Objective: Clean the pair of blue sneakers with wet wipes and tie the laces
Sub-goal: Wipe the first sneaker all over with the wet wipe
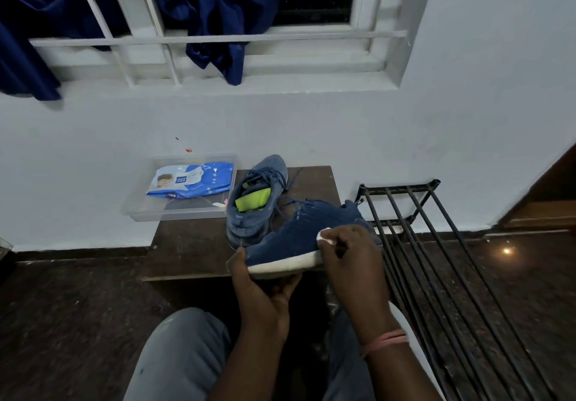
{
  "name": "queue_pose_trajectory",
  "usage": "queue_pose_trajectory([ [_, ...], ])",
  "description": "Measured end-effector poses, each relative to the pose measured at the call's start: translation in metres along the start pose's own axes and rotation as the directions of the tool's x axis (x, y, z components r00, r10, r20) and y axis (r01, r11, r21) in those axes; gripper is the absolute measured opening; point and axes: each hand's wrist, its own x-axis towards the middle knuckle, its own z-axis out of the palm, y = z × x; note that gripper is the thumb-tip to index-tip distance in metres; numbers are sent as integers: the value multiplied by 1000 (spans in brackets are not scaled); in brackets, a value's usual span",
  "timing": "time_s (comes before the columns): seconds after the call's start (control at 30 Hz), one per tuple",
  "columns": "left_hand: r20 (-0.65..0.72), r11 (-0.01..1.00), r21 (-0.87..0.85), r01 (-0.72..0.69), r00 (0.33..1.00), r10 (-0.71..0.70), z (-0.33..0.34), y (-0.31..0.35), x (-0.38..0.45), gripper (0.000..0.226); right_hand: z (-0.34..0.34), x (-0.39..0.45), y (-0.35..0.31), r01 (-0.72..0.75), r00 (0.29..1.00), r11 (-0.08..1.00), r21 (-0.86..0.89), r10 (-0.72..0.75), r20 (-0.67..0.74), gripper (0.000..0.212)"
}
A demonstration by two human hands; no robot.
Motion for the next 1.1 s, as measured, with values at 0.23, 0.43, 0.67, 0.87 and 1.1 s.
queue_pose_trajectory([
  [0.23,46,999,37,-28,999,26,-1,4,6,48,-4,16,2,-11,1000,998,-62,9,-20,15],
  [0.43,52,999,29,-24,998,22,-1,2,7,52,15,0,-25,-54,995,998,-29,57,79,8],
  [0.67,118,997,51,-64,991,57,0,7,10,22,-11,47,10,-111,993,976,-189,102,-58,14],
  [0.87,124,997,64,-40,992,32,-2,11,10,35,17,-4,-34,5,996,998,-66,1,84,15],
  [1.1,91,998,38,-57,994,53,-4,15,10,45,-6,35,7,-95,994,971,-219,80,-74,13],
])
